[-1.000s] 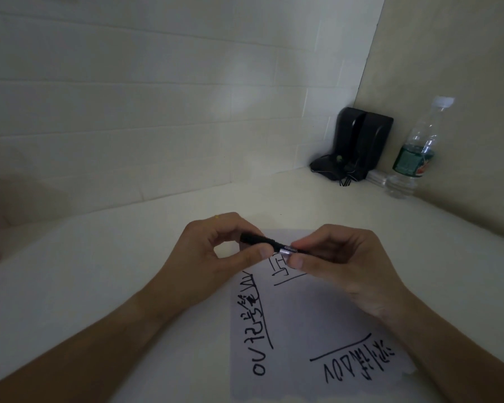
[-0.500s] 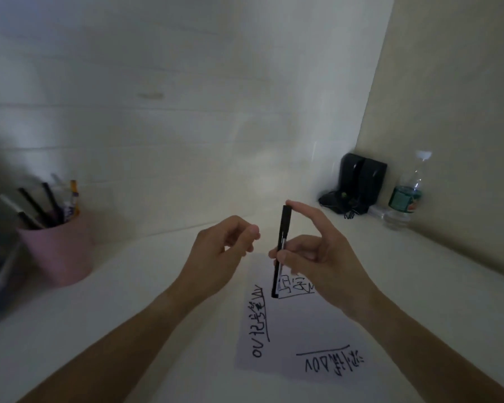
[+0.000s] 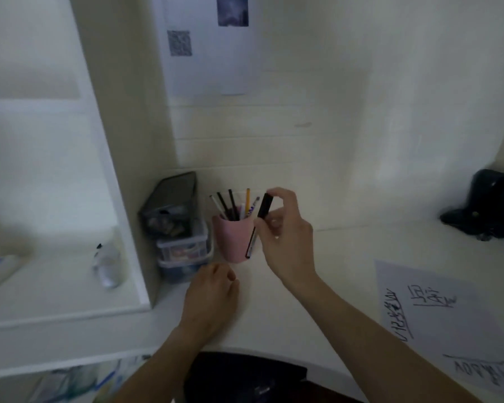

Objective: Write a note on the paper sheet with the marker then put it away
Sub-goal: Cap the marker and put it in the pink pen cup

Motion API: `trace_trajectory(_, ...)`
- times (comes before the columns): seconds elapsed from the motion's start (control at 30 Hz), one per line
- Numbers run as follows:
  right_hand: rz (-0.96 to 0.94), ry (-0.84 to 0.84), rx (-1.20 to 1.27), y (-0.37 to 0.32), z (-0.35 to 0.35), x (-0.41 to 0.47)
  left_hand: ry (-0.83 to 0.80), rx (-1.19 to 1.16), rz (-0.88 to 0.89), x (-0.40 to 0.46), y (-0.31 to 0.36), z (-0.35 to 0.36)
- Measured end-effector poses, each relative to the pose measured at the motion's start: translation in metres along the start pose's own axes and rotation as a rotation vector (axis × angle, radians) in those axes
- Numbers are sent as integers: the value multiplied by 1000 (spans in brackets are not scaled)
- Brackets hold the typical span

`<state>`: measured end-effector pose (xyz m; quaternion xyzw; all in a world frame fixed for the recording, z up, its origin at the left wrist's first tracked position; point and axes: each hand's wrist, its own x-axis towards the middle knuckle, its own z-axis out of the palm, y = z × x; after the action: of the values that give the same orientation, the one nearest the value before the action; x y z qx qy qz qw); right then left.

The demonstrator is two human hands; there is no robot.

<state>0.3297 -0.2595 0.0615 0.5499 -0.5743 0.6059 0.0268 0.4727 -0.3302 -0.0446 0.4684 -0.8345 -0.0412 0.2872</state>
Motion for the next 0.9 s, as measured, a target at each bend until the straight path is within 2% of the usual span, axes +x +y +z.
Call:
trace_trajectory(0.13, -189, 58, -67, -27, 32, 51, 45, 13, 30, -4, -11, 6)
trace_trajectory(0.27, -243, 31, -239, -10, 56, 75, 58, 41, 59, -3, -8, 8)
trace_trajectory(0.47, -197, -76, -448, 24, 77, 68, 66, 54, 55, -2, -8, 7)
trace_trajectory(0.6, -127, -243, -605, 30, 79, 60, 63, 55, 45, -3, -6, 5)
trace_trajectory(0.67, -120, -300, -645, 25, 73, 55, 56, 72, 46, -3, -6, 4)
trace_trajectory(0.8, -184, -204, -541, 12, 36, 27, 26, 139, 79, -9, -2, -1)
trace_trajectory(0.9, -123, -177, -608, 26, -24, -13, 13, 111, 89, -16, 17, -3)
